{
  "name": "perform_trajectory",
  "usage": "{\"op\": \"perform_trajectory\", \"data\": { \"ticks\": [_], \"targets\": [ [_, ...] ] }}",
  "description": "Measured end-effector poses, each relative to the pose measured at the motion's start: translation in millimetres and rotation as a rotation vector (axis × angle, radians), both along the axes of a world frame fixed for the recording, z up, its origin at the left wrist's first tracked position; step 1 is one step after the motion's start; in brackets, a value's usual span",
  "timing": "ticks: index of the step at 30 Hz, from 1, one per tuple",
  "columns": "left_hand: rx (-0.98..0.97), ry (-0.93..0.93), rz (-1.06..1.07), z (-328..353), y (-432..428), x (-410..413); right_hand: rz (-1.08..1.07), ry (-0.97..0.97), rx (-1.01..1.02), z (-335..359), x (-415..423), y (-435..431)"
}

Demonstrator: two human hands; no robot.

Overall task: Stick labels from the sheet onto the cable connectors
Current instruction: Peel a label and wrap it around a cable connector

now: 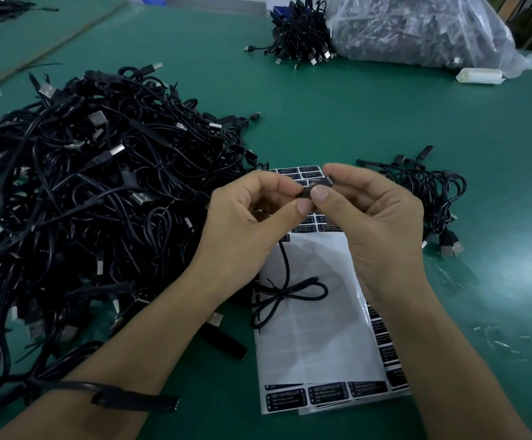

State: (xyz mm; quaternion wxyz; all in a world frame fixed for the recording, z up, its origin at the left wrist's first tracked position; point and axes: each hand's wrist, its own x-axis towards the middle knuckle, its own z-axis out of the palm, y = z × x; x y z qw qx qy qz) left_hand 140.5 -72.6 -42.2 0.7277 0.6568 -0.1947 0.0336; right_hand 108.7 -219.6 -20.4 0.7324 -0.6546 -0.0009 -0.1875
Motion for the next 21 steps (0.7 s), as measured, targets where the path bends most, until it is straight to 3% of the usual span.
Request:
{"op": "perform_trajectory", "data": {
  "ticks": [21],
  "targets": [
    [0.027, 0.037, 0.022, 1.8, -0.6, -1.5, 0.015, 0.001, 0.035, 3.0, 0.1, -0.2]
  ]
}}
